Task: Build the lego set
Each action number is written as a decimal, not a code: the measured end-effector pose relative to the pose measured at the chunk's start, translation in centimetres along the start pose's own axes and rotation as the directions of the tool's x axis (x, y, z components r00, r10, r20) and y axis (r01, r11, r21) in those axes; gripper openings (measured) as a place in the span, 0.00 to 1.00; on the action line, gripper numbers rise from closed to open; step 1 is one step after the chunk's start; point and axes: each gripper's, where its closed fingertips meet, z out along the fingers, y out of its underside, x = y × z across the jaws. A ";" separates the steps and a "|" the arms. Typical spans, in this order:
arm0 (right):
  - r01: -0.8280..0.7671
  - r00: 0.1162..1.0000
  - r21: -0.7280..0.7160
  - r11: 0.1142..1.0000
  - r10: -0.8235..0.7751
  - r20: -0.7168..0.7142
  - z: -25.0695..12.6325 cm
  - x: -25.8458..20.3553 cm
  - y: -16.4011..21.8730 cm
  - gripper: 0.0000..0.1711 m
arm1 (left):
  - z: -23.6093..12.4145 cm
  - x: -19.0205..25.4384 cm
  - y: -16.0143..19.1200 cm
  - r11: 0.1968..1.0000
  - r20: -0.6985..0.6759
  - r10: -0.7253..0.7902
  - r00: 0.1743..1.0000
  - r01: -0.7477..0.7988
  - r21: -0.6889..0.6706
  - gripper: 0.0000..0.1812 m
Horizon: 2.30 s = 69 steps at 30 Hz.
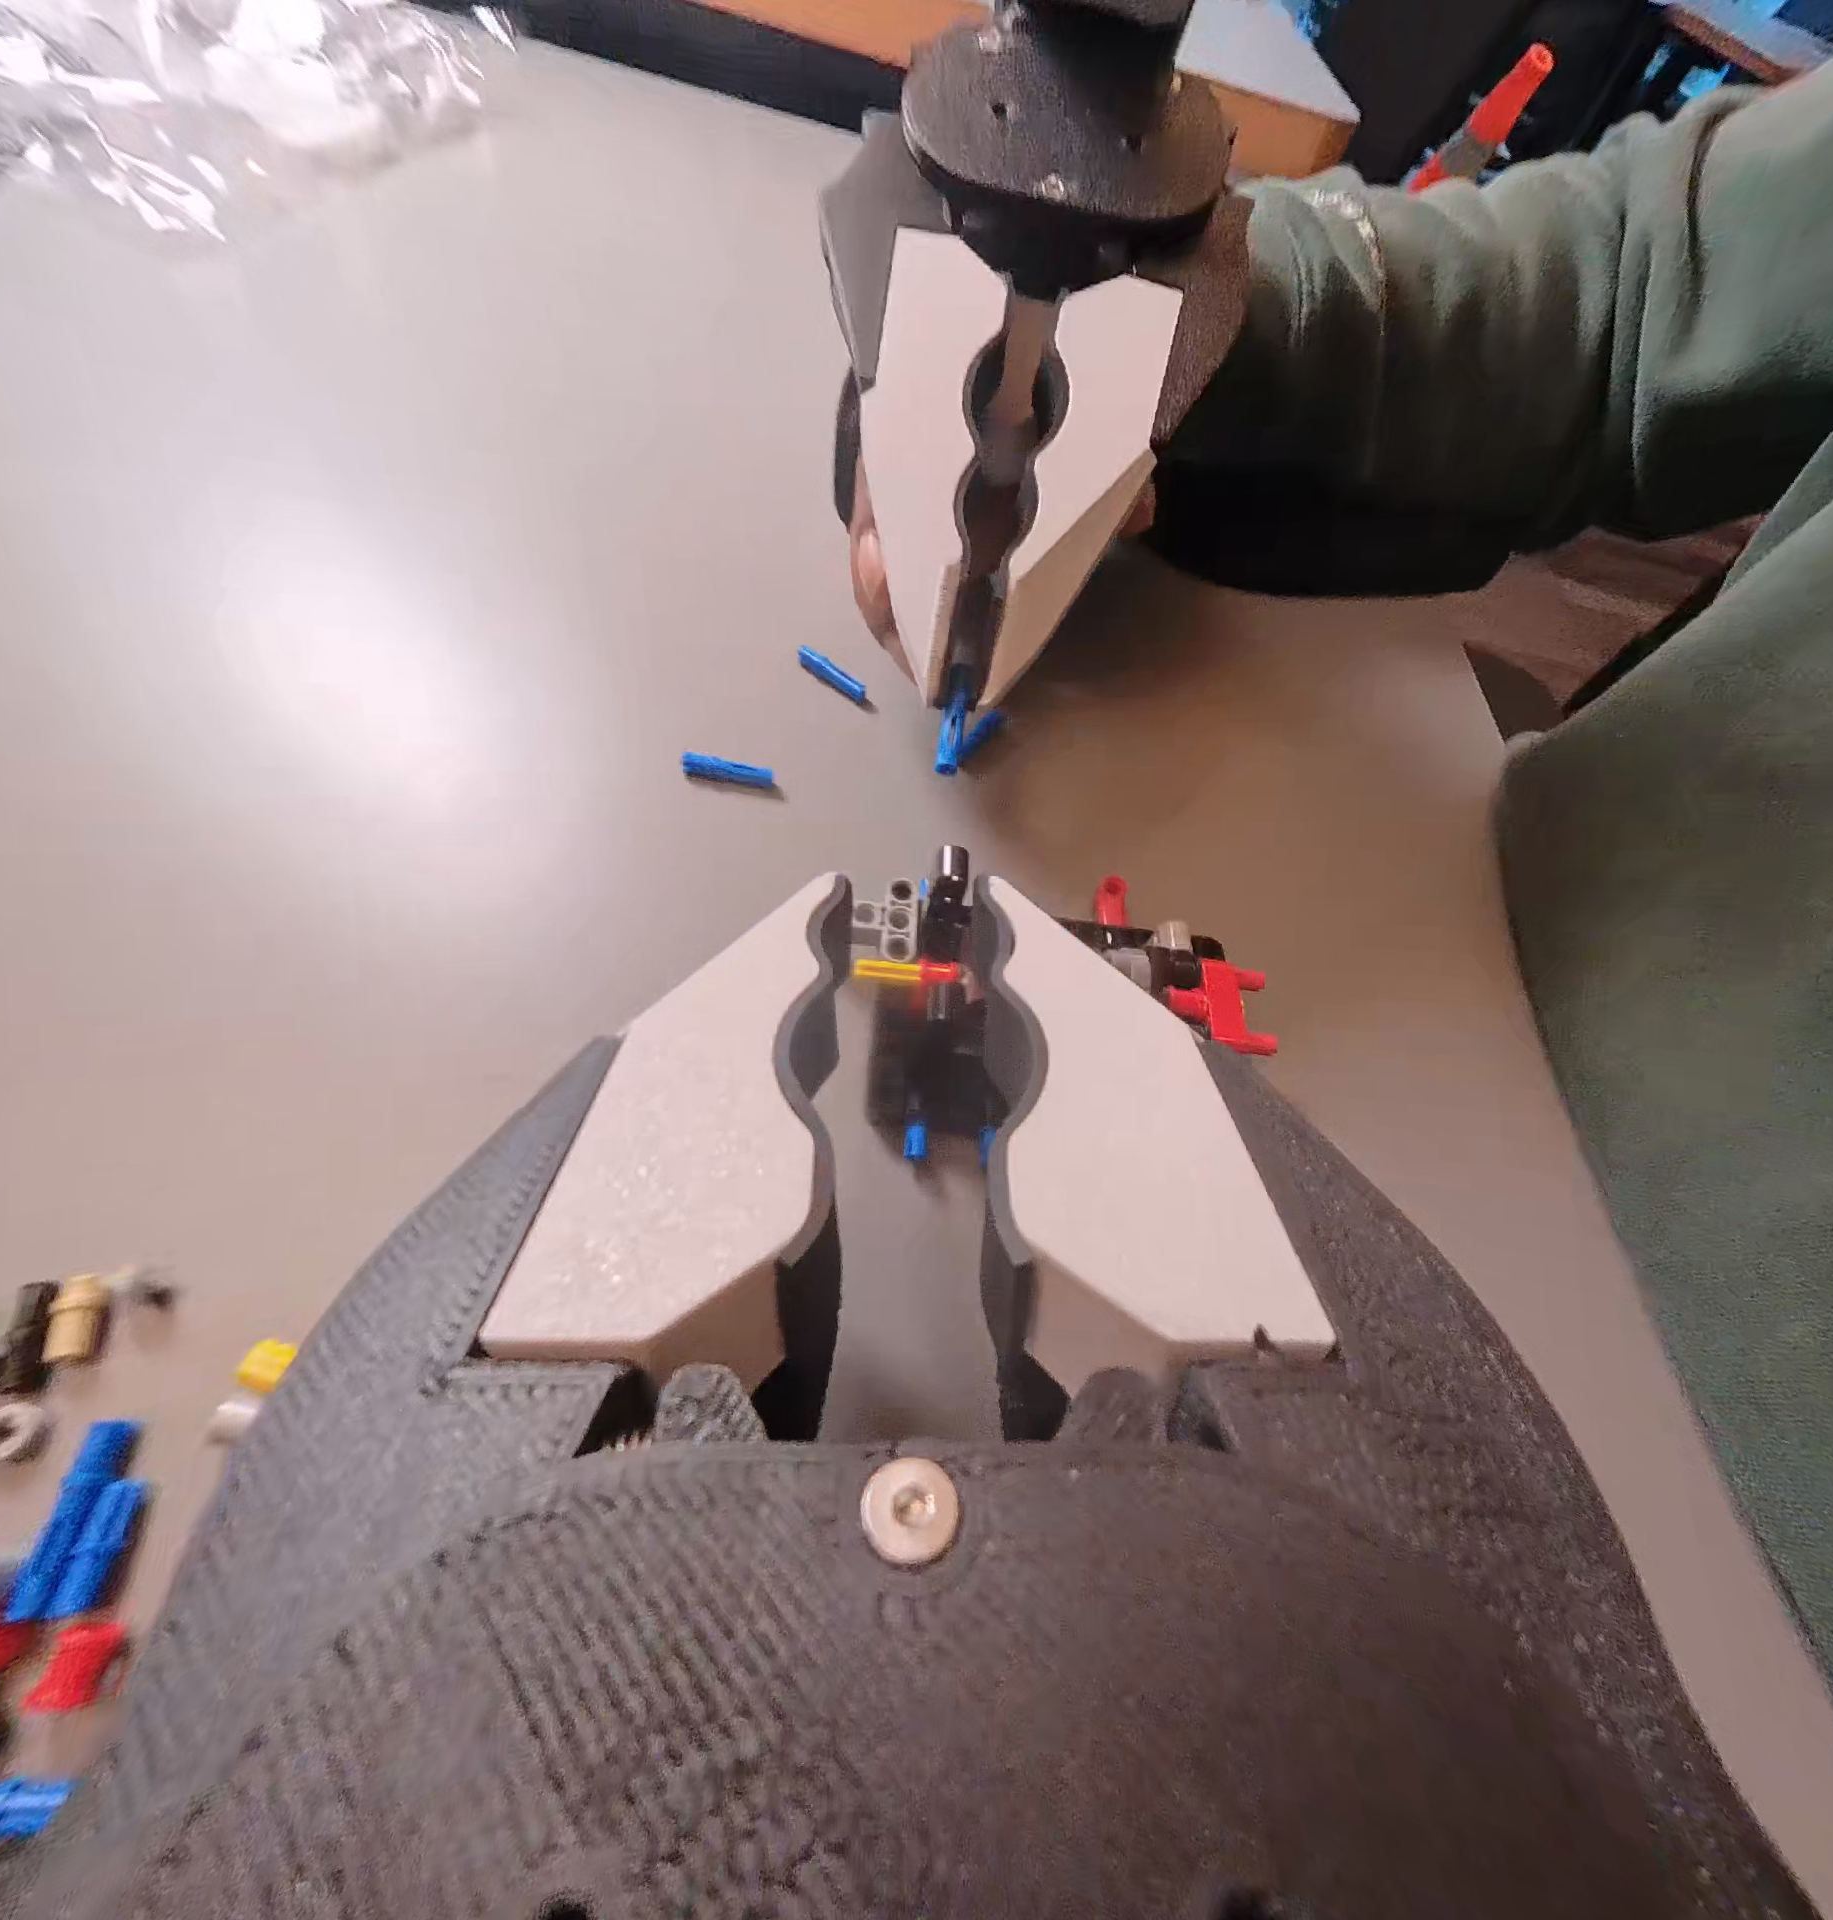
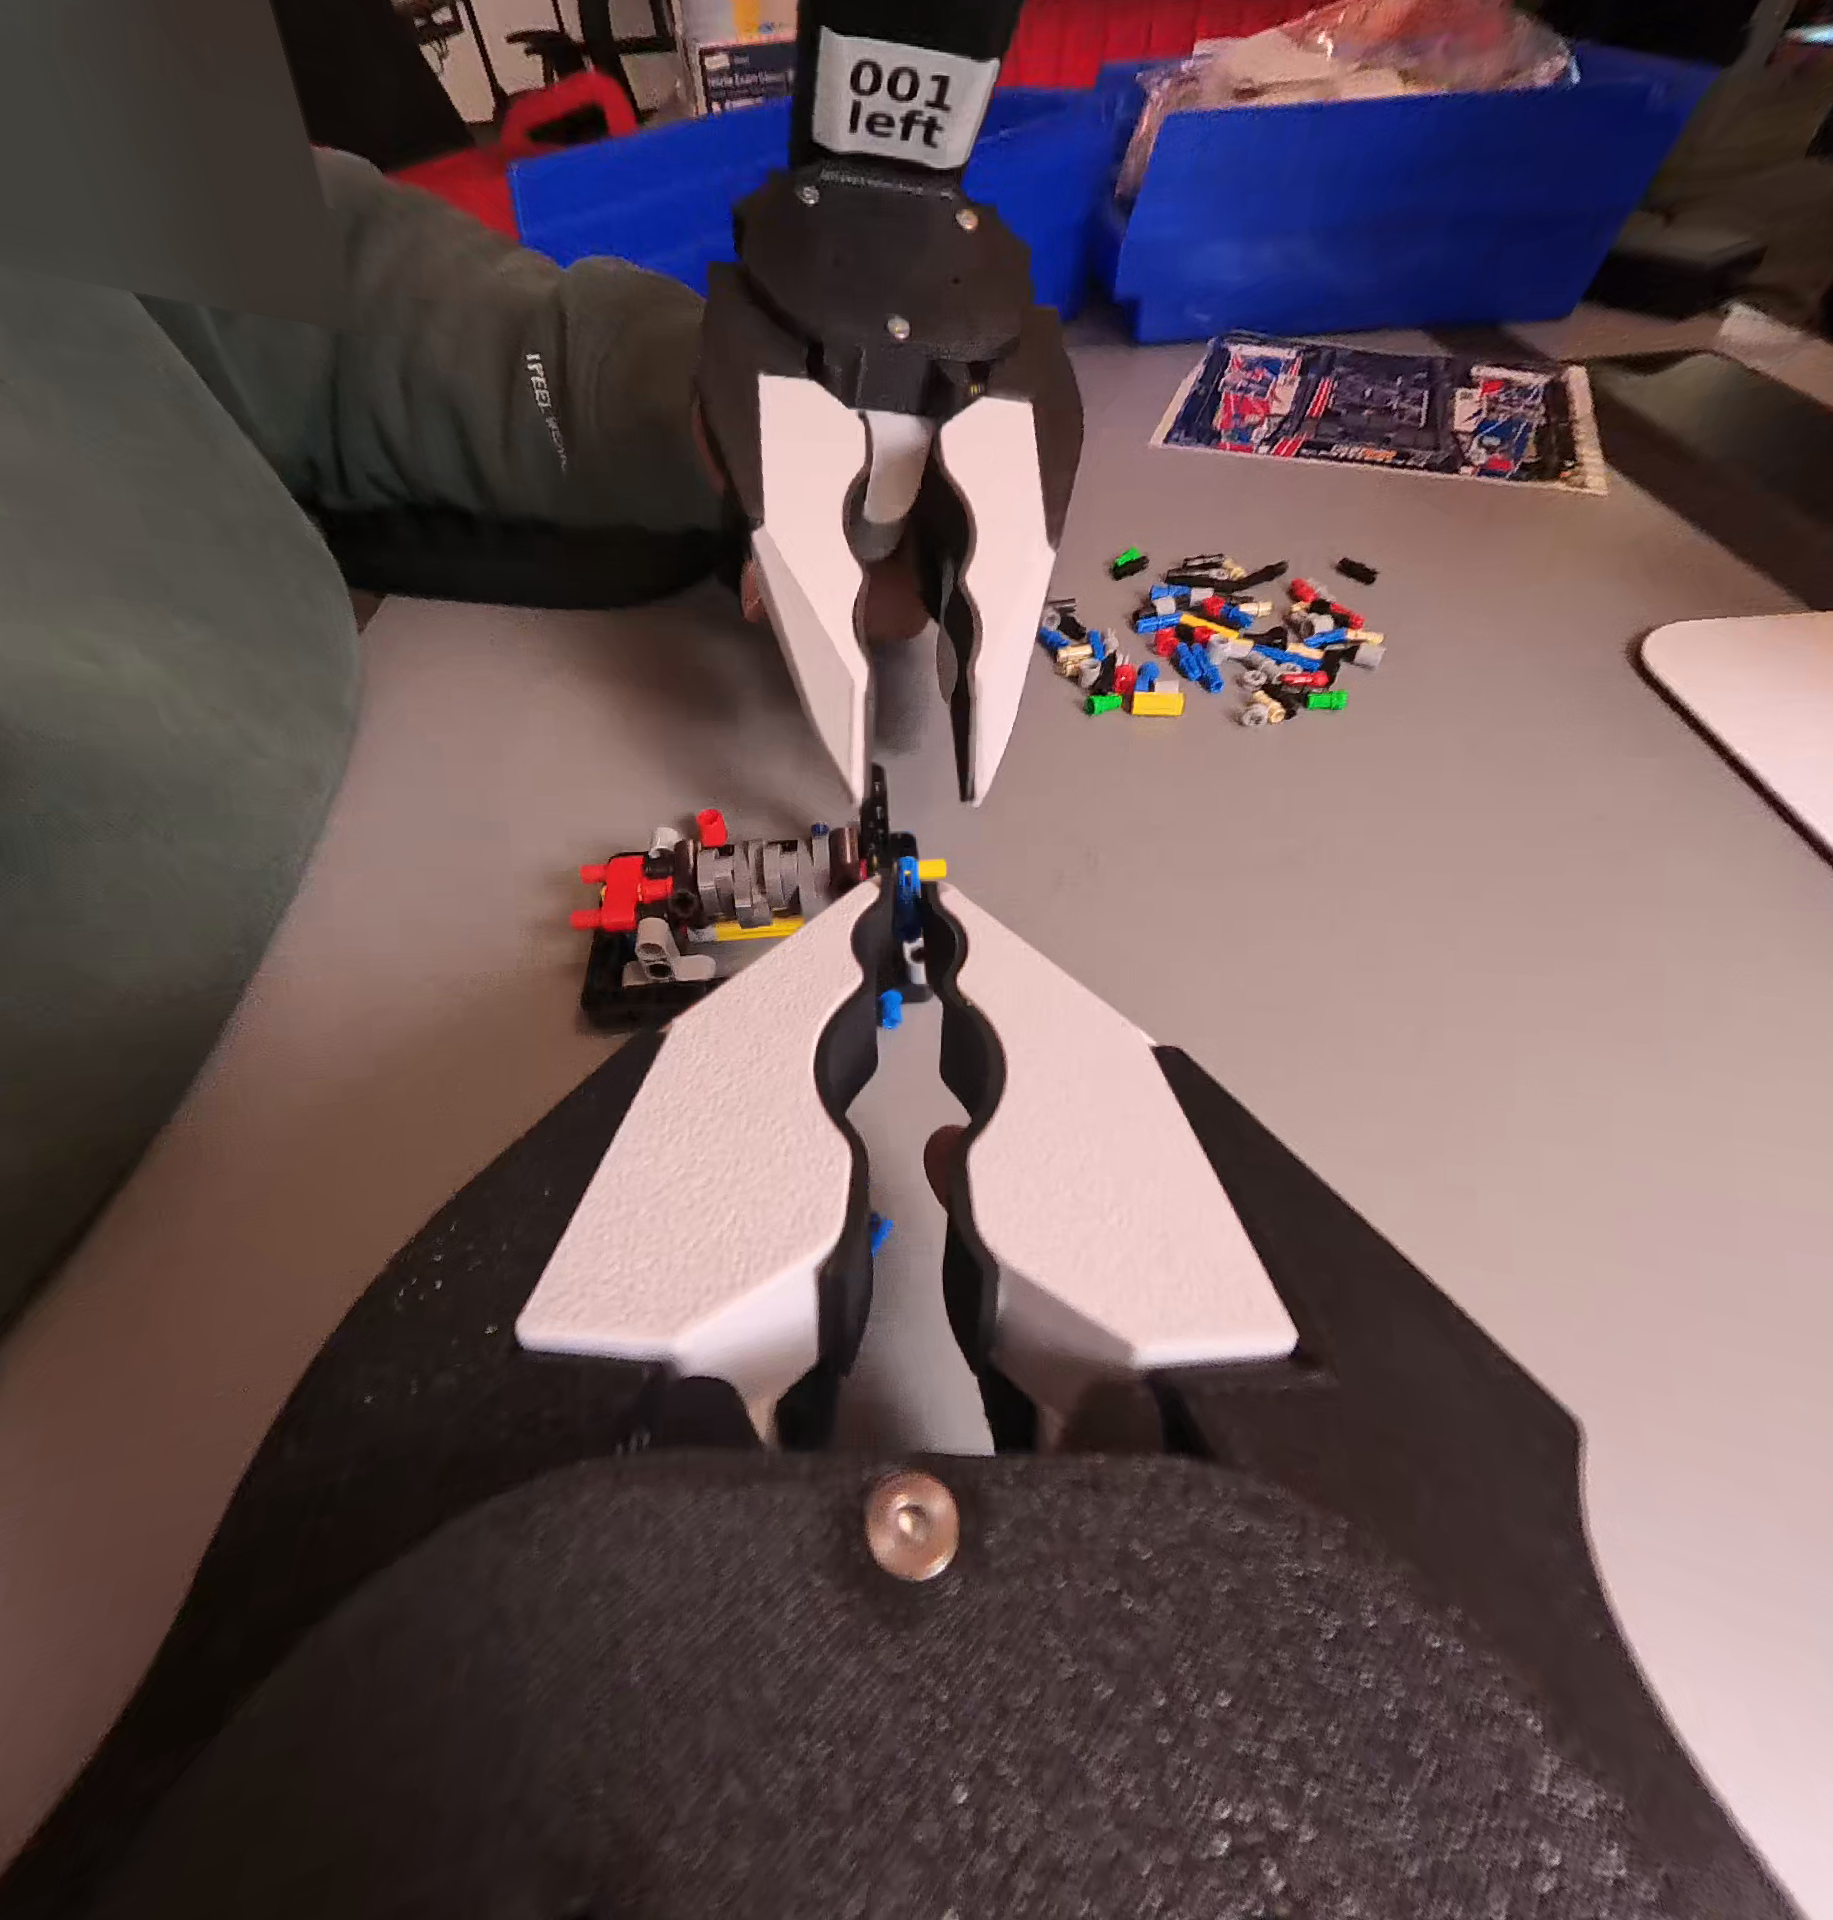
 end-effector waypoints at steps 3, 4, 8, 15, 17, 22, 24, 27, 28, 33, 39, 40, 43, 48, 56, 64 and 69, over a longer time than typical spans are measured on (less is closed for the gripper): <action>0.017 1.000 -0.020 1.000 -0.017 0.002 0.4 -0.4 0.1 0.01 | 1.3 0.8 0.4 0.997 0.001 0.046 0.999 -0.046 -0.055 0.13; 0.017 1.000 -0.022 1.000 -0.017 0.001 0.4 -0.5 0.1 0.02 | 1.6 0.9 0.5 0.996 0.002 0.052 0.999 -0.051 -0.072 0.13; 0.031 0.999 -0.029 0.999 -0.031 -0.015 0.2 -0.8 0.2 0.02 | 2.5 0.7 1.3 0.989 0.023 0.058 0.998 -0.055 -0.134 0.06; 0.039 0.998 0.048 0.998 -0.037 -0.046 -0.5 -1.2 -1.3 0.02 | 1.5 1.6 -1.4 0.992 -0.010 0.112 0.994 -0.112 0.053 0.03; 0.049 0.998 0.071 0.996 -0.046 -0.049 -0.4 -1.4 -1.8 0.02 | 0.7 1.9 -2.8 0.981 -0.022 0.125 0.992 -0.120 0.150 0.03; 0.051 0.997 0.101 0.994 -0.045 -0.058 -0.5 -1.5 -2.6 0.01 | 0.3 2.2 -3.5 0.968 -0.025 0.157 0.987 -0.148 0.203 0.03; 0.048 0.997 0.104 0.993 -0.042 -0.058 -0.6 -1.4 -2.7 0.01 | 0.4 2.3 -3.6 0.965 -0.025 0.170 0.985 -0.161 0.209 0.03; 0.044 0.998 0.100 0.994 -0.038 -0.054 -0.6 -1.4 -2.7 0.01 | 0.4 2.3 -3.6 0.962 -0.019 0.183 0.983 -0.175 0.207 0.03; 0.040 0.998 0.097 0.994 -0.035 -0.053 -0.5 -1.4 -2.6 0.01 | 0.5 2.3 -3.5 0.962 -0.018 0.188 0.982 -0.180 0.204 0.03; 0.030 0.999 0.094 0.995 -0.026 -0.044 -0.5 -1.5 -2.6 0.01 | 0.7 2.3 -3.3 0.962 0.003 0.209 0.978 -0.206 0.181 0.03; 0.013 0.999 0.104 0.994 -0.007 -0.052 -0.5 -1.3 -2.8 0.01 | 0.8 2.3 -3.2 0.961 0.024 0.228 0.973 -0.228 0.159 0.03; 0.014 0.999 0.098 0.995 -0.009 -0.053 -0.5 -1.3 -2.7 0.01 | 0.8 2.3 -3.2 0.961 0.025 0.227 0.974 -0.228 0.157 0.03; 0.008 0.999 0.101 0.995 -0.004 -0.038 -0.4 -1.5 -2.7 0.01 | 0.8 2.3 -3.2 0.962 0.025 0.221 0.975 -0.222 0.158 0.03; 0.027 0.998 0.079 0.996 -0.022 -0.060 -0.2 -1.3 -2.5 0.01 | 0.9 2.1 -2.9 0.963 0.035 0.226 0.973 -0.229 0.141 0.03; 0.009 0.998 0.079 0.997 -0.004 -0.062 0.0 -1.3 -2.7 0.00 | 1.5 2.8 -2.7 0.964 0.021 0.226 0.974 -0.227 0.135 0.03; -0.038 0.996 0.267 0.963 0.058 -0.067 -1.2 -0.8 -5.3 0.00 | 0.1 2.8 -5.1 0.952 -0.003 0.141 0.990 -0.134 0.273 0.03; -0.044 0.991 0.284 0.958 0.079 -0.110 -1.5 0.1 -5.4 0.00 | 0.7 1.8 -4.0 0.972 -0.004 0.086 0.996 -0.083 0.219 0.03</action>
